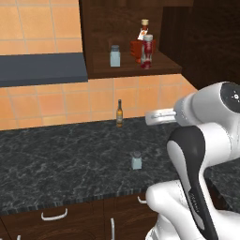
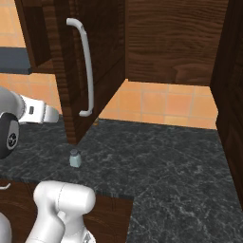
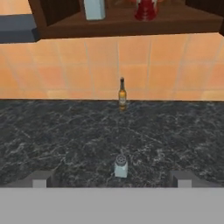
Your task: Put the shaker and condiment bottle from the counter next to their counterparts in the cabinet.
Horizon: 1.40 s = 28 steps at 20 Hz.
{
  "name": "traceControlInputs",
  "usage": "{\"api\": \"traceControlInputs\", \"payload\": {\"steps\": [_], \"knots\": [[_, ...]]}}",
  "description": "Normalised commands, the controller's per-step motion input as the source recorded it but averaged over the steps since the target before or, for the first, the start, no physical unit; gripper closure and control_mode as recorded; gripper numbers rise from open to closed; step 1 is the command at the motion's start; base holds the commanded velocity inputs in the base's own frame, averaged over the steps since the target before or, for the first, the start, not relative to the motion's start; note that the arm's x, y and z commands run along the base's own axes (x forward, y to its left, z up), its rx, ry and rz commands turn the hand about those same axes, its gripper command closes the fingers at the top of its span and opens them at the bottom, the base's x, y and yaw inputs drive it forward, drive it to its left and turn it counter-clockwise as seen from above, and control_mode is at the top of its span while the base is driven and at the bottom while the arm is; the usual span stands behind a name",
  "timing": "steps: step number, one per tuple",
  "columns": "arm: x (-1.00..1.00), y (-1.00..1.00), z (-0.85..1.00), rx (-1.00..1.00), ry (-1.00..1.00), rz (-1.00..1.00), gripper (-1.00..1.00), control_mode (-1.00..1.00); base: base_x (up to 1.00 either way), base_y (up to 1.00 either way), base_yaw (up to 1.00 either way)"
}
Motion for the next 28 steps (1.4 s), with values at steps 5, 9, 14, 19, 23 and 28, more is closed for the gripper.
{"api": "traceControlInputs", "payload": {"steps": [5,9,14,19,23,28], "knots": [[-0.16,0.00,-0.06,0.00,0.10,0.00,-1.00,-1.00,0.00,0.00,0.00],[-0.09,0.00,-0.16,0.00,0.11,0.00,-1.00,-1.00,0.00,0.00,0.00],[-0.07,0.00,-0.19,0.00,0.11,0.00,-1.00,-1.00,0.00,0.00,0.00],[-0.01,0.00,-0.21,0.00,0.06,0.00,-1.00,-1.00,0.00,0.00,0.00],[-0.06,0.00,-0.28,0.00,0.01,0.00,-1.00,-1.00,0.00,0.00,0.00],[-0.03,0.00,-0.24,0.00,0.00,0.00,-1.00,-1.00,0.00,0.00,0.00]]}}
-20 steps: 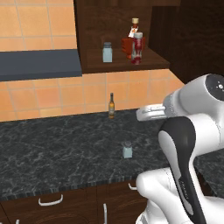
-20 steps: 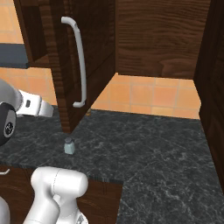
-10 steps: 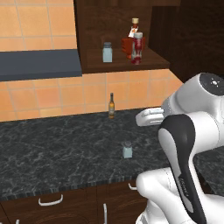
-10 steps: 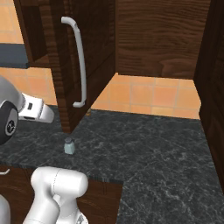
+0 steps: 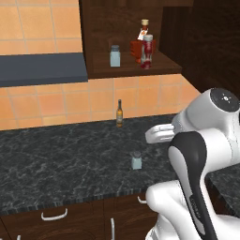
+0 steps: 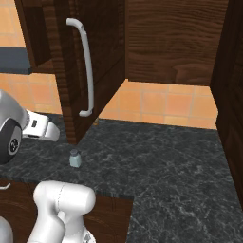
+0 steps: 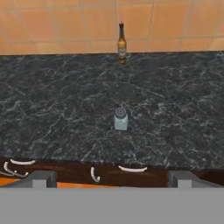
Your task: Put the shaker and condiment bottle from the counter next to their counterparts in the cabinet.
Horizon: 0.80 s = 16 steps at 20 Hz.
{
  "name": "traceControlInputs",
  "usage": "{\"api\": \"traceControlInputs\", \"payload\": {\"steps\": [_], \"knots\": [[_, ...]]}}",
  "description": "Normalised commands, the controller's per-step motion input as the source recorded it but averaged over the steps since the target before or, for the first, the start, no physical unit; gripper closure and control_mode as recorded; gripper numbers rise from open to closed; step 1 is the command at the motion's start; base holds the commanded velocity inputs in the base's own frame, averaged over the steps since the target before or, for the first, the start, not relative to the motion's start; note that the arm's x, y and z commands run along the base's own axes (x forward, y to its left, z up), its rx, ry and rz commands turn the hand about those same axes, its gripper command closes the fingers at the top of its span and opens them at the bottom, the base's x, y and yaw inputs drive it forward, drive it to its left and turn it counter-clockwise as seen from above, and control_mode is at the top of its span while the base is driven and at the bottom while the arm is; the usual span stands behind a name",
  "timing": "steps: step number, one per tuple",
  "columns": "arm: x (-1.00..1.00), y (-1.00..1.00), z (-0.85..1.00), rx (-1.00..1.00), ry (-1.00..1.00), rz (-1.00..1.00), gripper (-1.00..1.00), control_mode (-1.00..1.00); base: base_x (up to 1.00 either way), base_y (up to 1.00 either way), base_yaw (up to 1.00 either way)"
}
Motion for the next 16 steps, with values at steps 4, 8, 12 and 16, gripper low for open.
{"api": "traceControlInputs", "payload": {"steps": [4,8,12,16], "knots": [[0.00,-0.15,-0.16,0.00,0.00,0.00,-1.00,-1.00,0.00,0.00,0.00],[0.00,-0.11,-0.15,0.00,0.00,0.00,-1.00,-1.00,0.00,0.00,0.00],[0.00,-0.01,-0.10,0.00,0.00,0.00,-1.00,-1.00,0.00,0.00,0.00],[0.03,0.00,-0.10,0.00,0.00,0.00,-1.00,-1.00,0.00,0.00,0.00]]}}
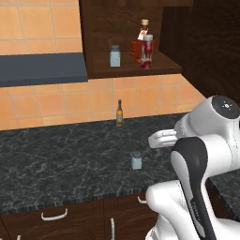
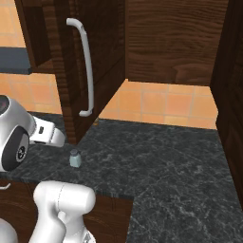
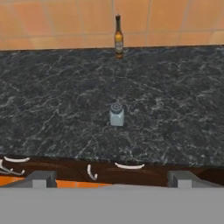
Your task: Put the shaker and condiment bottle from the counter next to their counterparts in the cabinet.
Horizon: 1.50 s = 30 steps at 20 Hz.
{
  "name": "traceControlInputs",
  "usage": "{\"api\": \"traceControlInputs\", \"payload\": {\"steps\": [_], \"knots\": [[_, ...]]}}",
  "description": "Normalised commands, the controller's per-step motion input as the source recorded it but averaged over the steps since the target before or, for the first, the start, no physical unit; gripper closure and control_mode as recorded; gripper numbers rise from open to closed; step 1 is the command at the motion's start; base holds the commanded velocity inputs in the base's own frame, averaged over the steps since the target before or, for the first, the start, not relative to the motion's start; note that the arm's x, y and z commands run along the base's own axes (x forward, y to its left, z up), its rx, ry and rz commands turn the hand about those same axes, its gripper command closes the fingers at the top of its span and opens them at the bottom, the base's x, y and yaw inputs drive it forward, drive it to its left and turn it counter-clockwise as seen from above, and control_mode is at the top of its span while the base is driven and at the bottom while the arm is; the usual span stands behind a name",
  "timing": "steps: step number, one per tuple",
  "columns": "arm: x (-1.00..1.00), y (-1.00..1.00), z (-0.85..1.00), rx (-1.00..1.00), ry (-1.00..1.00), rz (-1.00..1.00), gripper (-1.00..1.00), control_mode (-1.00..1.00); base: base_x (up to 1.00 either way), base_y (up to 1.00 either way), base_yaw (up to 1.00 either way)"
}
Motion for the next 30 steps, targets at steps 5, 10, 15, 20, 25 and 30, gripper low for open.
{"api": "traceControlInputs", "payload": {"steps": [5,10,15,20,25,30], "knots": [[0.09,0.00,-0.11,0.00,0.00,0.00,-1.00,-1.00,0.00,0.00,0.00],[0.13,0.00,-0.14,0.00,0.00,0.00,-1.00,-1.00,0.00,0.00,0.00],[0.24,0.00,-0.14,0.00,0.00,0.00,-1.00,-1.00,0.00,0.00,0.00],[0.20,0.00,-0.12,0.00,0.00,0.00,-1.00,-1.00,0.00,0.00,0.00],[0.14,0.00,-0.21,0.00,0.00,0.00,-1.00,-1.00,0.00,0.00,0.00],[0.21,0.00,-0.29,0.00,0.00,0.00,-1.00,-1.00,0.00,0.00,0.00]]}}
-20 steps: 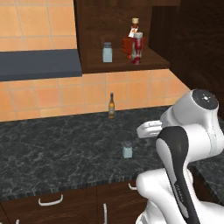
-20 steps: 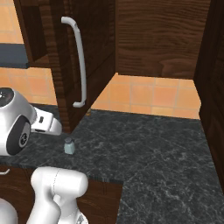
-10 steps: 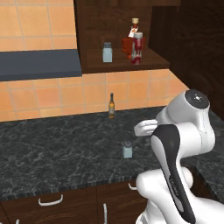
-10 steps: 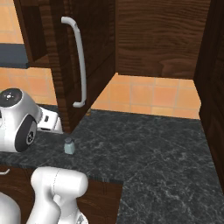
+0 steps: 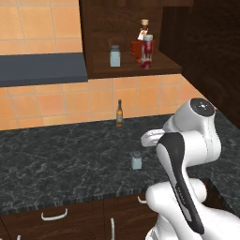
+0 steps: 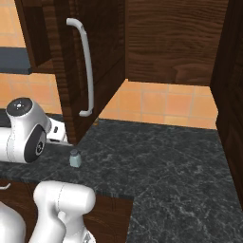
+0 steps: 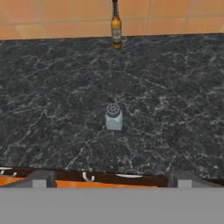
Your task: Put the shaker and condiment bottle from the counter next to their counterparts in the cabinet.
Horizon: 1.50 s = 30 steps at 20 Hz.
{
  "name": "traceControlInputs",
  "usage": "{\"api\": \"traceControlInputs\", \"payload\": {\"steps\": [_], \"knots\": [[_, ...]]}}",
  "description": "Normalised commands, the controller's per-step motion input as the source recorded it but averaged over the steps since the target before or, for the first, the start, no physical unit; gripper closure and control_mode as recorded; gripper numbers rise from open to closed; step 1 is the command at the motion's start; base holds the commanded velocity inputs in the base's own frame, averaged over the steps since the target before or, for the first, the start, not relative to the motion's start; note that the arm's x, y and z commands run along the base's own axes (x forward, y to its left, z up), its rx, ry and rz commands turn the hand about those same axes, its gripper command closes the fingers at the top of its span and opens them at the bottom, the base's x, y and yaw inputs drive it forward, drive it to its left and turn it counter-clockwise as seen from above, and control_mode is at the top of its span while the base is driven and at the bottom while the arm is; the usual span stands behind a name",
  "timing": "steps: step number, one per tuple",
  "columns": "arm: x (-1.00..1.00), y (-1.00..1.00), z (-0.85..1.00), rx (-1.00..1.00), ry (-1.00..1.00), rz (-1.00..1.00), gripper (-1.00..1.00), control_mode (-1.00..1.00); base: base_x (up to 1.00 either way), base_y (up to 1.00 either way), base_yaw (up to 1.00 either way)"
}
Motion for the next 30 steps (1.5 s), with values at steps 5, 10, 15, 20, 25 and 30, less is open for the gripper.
{"api": "traceControlInputs", "payload": {"steps": [5,10,15,20,25,30], "knots": [[0.19,0.00,-0.28,0.00,0.00,0.00,-1.00,-1.00,0.00,0.00,0.00],[0.19,0.00,-0.30,0.00,0.00,0.00,-1.00,-1.00,0.00,0.00,0.00],[0.22,0.01,-0.28,-0.03,0.00,0.00,-1.00,-1.00,0.00,0.00,0.00],[0.24,0.03,-0.19,-0.03,-0.01,0.00,-1.00,-1.00,0.00,0.00,0.00],[0.14,0.05,-0.10,0.00,0.00,0.00,-1.00,-1.00,0.00,0.00,0.00],[0.04,0.06,-0.17,0.00,0.00,0.00,-1.00,-1.00,0.00,0.00,0.00]]}}
